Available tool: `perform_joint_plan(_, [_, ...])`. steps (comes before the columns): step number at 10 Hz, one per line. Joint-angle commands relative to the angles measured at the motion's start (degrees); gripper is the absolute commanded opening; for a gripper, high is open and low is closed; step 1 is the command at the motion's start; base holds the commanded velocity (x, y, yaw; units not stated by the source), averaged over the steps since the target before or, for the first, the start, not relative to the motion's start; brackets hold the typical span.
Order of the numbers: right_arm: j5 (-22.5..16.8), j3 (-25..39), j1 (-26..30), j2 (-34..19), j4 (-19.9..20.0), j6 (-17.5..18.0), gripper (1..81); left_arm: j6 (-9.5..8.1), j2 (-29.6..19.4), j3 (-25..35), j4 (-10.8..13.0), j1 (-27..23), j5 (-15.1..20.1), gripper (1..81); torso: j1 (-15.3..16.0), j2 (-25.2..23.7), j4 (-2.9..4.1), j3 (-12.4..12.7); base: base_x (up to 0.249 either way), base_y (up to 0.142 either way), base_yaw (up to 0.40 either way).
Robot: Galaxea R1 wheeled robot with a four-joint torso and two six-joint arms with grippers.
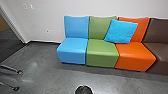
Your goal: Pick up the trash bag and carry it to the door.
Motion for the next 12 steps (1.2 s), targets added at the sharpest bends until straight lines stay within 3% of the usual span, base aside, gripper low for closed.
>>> perform_joint_plan(1, [-4.0, 1.6, 4.6, -2.7, 1.4, 0.0, 81.1, 0.02, -1.9, 0.6, -0.9, -6.0, 3.5, 81.1, 3.6, -5.5, 0.00, -5.2, 0.000, 0.000, 0.000])
perform_joint_plan(3, [-4.0, 1.6, 4.6, -2.8, 1.4, 0.0, 81.1, 0.02, -1.9, 1.0, -1.0, -7.1, 5.7, 81.1, 6.1, -9.6, 0.00, -9.0, 0.000, 0.000, 0.000])
perform_joint_plan(5, [-4.0, 1.5, 4.6, -2.8, 1.4, 0.0, 81.1, -0.06, -1.5, 2.0, -1.0, -8.1, 5.8, 81.1, 8.5, -13.3, 0.00, -12.1, 0.000, 0.000, 0.000])
perform_joint_plan(6, [-4.0, 1.4, 4.6, -2.8, 1.4, 0.0, 81.1, 0.01, -1.6, 2.3, -1.8, -9.0, 6.2, 81.1, 9.9, -15.4, 0.00, -9.1, 0.000, 0.000, 0.000])
perform_joint_plan(7, [-4.0, 1.4, 4.6, -2.8, 1.4, 0.0, 81.1, 0.02, -2.2, 3.3, -2.4, -9.3, 6.4, 81.1, 6.9, -10.9, 0.00, -9.8, 0.000, 0.000, 0.000])
perform_joint_plan(12, [-4.0, 1.6, 4.6, -2.5, 1.4, 0.0, 81.1, 0.02, 0.6, 2.5, -2.4, -11.0, 6.4, 81.1, 7.4, -11.6, 0.00, -10.5, 0.000, 0.000, 0.000])
